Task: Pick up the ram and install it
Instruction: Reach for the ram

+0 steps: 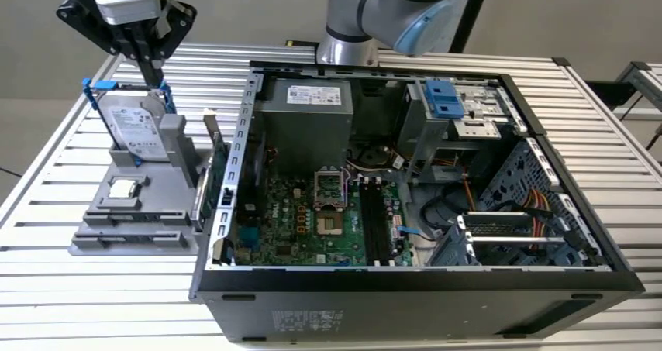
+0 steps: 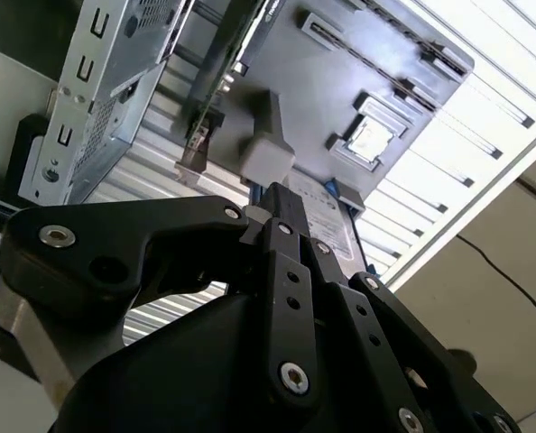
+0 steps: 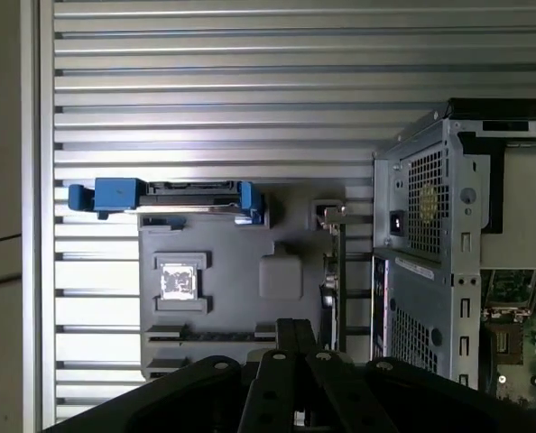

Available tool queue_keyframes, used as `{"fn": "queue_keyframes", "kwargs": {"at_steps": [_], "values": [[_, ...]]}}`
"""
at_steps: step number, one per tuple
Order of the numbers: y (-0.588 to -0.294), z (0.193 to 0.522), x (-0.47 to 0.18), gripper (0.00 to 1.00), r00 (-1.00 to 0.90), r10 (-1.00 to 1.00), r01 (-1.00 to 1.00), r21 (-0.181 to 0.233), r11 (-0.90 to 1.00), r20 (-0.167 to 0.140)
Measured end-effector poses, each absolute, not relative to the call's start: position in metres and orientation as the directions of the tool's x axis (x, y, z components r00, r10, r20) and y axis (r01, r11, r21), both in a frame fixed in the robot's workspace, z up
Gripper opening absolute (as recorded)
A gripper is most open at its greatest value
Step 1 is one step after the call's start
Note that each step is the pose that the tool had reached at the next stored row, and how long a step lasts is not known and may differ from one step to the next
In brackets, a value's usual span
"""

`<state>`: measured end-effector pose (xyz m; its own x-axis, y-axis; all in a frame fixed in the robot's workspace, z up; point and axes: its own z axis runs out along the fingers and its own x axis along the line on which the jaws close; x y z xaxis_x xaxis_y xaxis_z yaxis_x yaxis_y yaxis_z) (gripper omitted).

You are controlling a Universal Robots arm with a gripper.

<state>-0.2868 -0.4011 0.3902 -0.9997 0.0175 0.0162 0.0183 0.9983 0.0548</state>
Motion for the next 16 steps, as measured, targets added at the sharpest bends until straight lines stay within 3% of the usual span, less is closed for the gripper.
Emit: {"fn": "queue_keyframes", "kwargs": {"at_steps": [16], "values": [[-0.401, 0.390, -0.314, 0.00, -1.000, 0.017, 0.018, 0.055, 0.998, 0.016]]}}
